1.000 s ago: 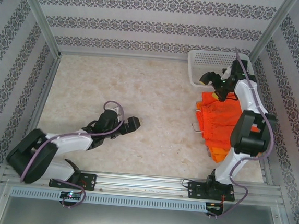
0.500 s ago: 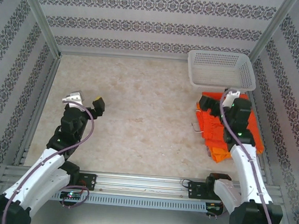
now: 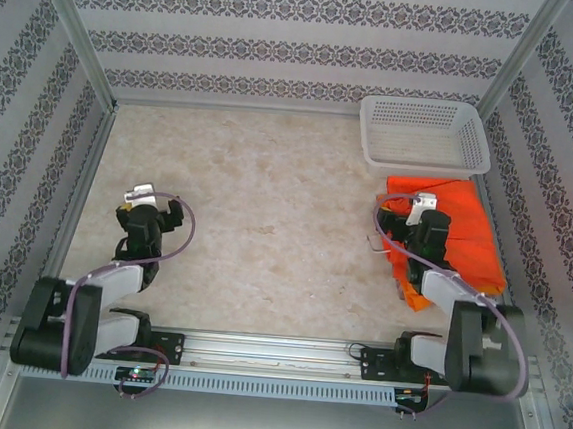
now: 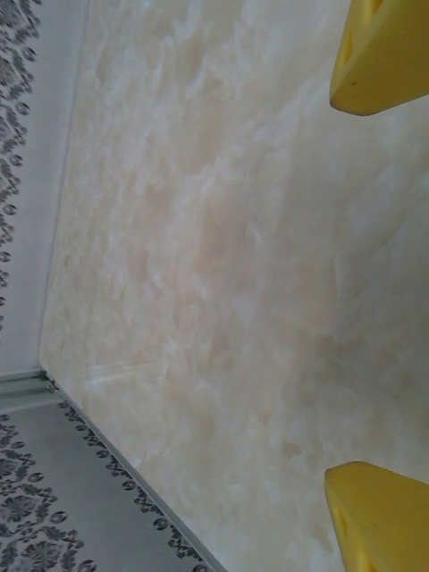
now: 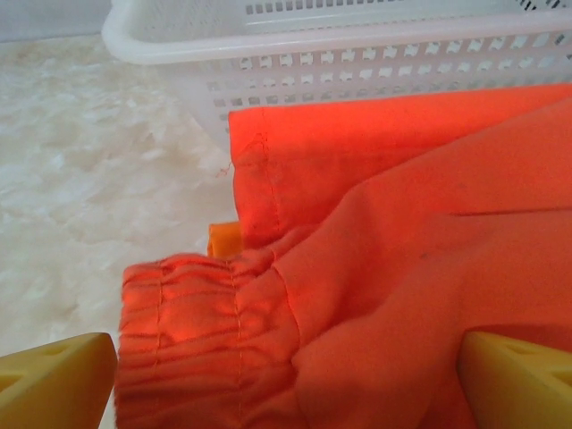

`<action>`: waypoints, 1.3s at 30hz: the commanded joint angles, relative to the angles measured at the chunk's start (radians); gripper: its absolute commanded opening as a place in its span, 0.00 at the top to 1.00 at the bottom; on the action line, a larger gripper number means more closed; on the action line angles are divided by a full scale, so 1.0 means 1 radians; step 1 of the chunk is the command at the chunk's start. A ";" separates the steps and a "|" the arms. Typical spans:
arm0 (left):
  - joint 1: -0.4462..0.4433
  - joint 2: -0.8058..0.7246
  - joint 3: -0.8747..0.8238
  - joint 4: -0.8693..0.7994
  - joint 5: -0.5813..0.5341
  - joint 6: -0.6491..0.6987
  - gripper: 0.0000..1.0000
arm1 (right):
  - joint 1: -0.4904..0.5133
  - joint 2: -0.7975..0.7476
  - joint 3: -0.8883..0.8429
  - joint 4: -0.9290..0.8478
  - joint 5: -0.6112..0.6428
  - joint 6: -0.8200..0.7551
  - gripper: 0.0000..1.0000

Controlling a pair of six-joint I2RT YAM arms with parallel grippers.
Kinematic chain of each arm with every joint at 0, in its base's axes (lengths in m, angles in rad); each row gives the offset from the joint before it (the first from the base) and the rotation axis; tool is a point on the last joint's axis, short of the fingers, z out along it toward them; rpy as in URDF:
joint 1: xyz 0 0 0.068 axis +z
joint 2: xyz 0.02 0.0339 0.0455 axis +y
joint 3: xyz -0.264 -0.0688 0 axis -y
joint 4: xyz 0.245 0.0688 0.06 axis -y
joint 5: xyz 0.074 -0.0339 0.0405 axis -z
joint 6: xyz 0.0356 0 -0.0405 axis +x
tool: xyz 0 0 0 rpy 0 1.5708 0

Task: Fold and stack the shorts

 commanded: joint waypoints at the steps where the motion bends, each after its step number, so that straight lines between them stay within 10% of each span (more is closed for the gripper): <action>1: 0.030 0.091 -0.011 0.272 0.052 0.039 0.00 | -0.009 0.075 0.011 0.206 -0.018 -0.011 0.02; 13: 0.064 0.403 0.039 0.533 0.239 0.097 0.00 | 0.017 0.232 0.019 0.346 -0.055 -0.050 0.02; 16: 0.063 0.338 0.089 0.328 0.230 0.087 0.00 | 0.024 0.231 0.019 0.344 0.001 -0.040 0.02; 39: 0.057 0.365 0.032 0.484 0.250 0.105 0.00 | 0.057 0.229 0.022 0.334 0.100 -0.046 0.02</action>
